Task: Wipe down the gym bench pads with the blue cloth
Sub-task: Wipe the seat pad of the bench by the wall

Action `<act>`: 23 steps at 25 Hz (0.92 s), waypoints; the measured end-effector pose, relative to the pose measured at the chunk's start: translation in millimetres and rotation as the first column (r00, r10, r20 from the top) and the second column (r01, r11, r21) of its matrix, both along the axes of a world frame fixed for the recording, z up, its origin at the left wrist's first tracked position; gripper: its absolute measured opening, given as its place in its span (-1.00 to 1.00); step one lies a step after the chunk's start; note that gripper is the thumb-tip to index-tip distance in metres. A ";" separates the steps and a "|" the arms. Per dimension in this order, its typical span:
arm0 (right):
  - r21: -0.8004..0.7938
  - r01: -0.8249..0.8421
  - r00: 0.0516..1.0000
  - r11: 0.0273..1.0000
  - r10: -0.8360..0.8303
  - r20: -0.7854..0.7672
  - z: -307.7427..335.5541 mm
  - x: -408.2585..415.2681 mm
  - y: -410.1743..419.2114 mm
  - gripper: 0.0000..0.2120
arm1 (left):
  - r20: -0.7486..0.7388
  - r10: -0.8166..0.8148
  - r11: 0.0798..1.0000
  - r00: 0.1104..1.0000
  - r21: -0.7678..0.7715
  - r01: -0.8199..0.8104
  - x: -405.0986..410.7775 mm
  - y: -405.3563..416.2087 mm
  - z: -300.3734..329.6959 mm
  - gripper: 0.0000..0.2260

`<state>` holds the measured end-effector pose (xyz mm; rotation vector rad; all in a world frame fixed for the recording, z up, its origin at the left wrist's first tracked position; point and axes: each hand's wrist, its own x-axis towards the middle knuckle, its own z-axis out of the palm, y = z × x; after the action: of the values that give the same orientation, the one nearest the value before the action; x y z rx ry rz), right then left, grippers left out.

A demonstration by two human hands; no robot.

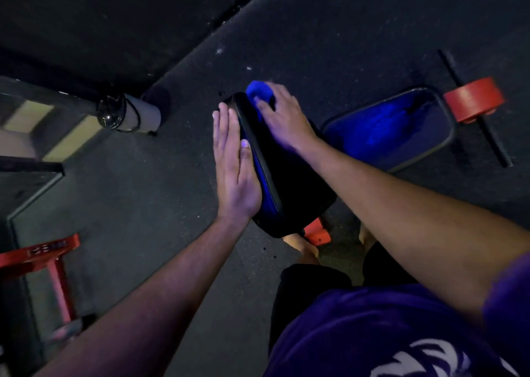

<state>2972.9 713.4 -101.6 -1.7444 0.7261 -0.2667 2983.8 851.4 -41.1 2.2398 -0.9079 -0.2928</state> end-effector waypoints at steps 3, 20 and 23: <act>0.120 -0.046 0.981 0.992 0.068 -0.181 -34.9 -20.0 -7.7 -0.51 | 0.008 -0.009 1.000 1.000 0.008 0.009 -0.6 -0.5 -0.3 -0.55; 0.097 -0.090 0.974 0.991 0.108 -0.200 -73.2 -64.6 9.6 -0.51 | 0.089 -0.029 0.997 0.996 0.073 0.022 -1.6 -2.5 0.5 -0.55; 0.063 -0.017 0.997 0.998 0.022 -0.080 -45.0 -69.7 23.6 -0.59 | 0.120 -0.042 0.996 0.992 0.081 0.033 -2.4 -2.1 0.9 -0.56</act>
<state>2903.2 737.0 -146.6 -1.7096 0.7681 -0.1591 2981.3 849.3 -40.2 2.3357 -1.0193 -0.2147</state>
